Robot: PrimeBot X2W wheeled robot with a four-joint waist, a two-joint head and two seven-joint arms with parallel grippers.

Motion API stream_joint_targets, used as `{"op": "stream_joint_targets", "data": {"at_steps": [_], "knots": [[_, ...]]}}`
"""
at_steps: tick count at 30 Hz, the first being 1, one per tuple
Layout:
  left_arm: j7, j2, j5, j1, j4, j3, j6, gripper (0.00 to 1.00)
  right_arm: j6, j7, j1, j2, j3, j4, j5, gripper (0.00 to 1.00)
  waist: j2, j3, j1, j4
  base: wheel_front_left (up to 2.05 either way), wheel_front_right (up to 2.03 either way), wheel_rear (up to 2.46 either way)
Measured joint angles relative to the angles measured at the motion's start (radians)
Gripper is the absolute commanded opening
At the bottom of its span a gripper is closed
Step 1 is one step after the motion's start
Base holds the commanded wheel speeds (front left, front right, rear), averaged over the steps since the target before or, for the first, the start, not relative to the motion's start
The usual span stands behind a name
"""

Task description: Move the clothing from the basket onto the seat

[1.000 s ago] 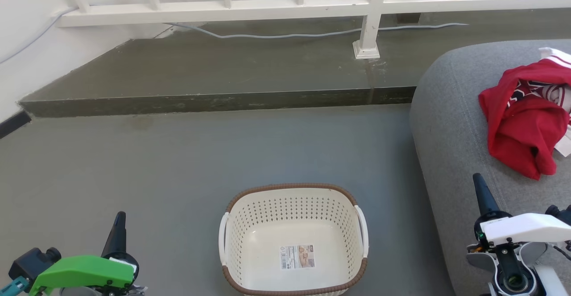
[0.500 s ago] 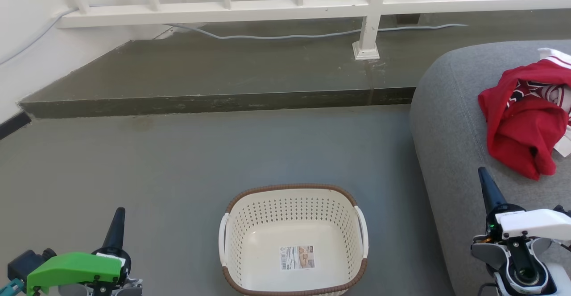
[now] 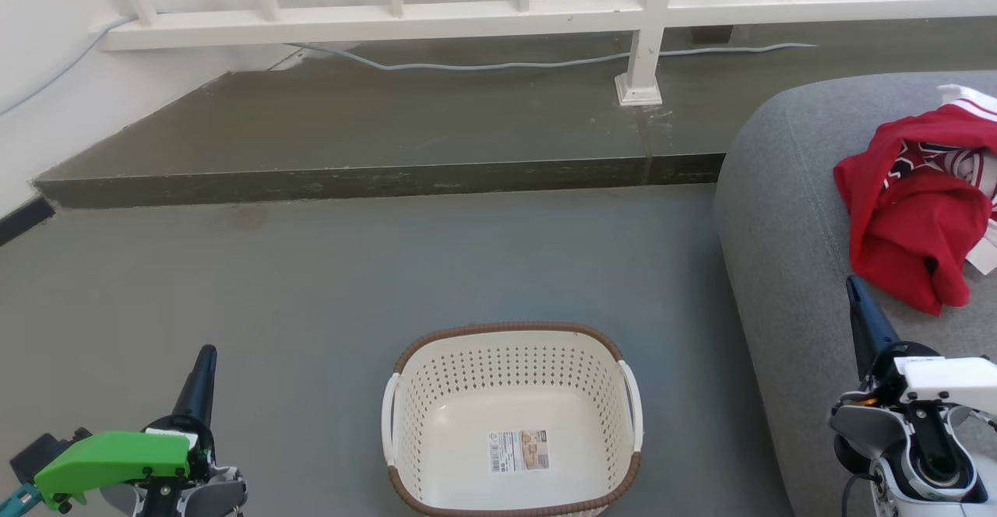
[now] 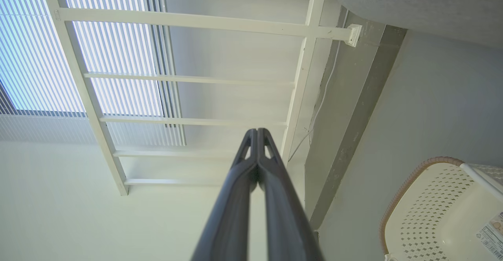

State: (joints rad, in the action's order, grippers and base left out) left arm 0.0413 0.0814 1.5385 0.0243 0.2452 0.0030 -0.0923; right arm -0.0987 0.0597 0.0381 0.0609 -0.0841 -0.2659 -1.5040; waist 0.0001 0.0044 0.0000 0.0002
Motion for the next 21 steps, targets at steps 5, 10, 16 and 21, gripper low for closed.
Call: {"op": "stream_joint_targets", "data": {"at_steps": [5, 10, 16, 21], "knots": [[0.017, -0.004, 0.058, 0.009, 0.008, 0.013, -0.012, 0.00, -0.011, 0.012, 0.005, -0.001, -0.012, -0.006, -0.066, 0.00, 0.0000, -0.001, 0.0000, 0.000, 0.00, 0.00, 0.00], [0.028, -0.006, 0.100, 0.021, 0.016, 0.025, -0.022, 0.00, -0.019, 0.022, 0.018, -0.001, -0.021, -0.010, -0.115, 0.00, 0.0000, -0.002, 0.0000, 0.000, 0.00, 0.00, 0.00], [0.028, -0.007, 0.103, 0.022, 0.022, 0.025, -0.022, 0.00, -0.019, 0.022, 0.018, -0.002, -0.023, -0.011, -0.115, 0.00, 0.0000, -0.002, 0.0000, 0.000, 0.00, 0.00, 0.00], [0.028, -0.007, 0.103, 0.022, 0.025, 0.026, -0.023, 0.00, -0.019, 0.022, 0.018, -0.002, -0.024, -0.011, -0.115, 0.00, 0.0000, -0.002, 0.0000, 0.000, 0.00, 0.00, 0.00]]}}
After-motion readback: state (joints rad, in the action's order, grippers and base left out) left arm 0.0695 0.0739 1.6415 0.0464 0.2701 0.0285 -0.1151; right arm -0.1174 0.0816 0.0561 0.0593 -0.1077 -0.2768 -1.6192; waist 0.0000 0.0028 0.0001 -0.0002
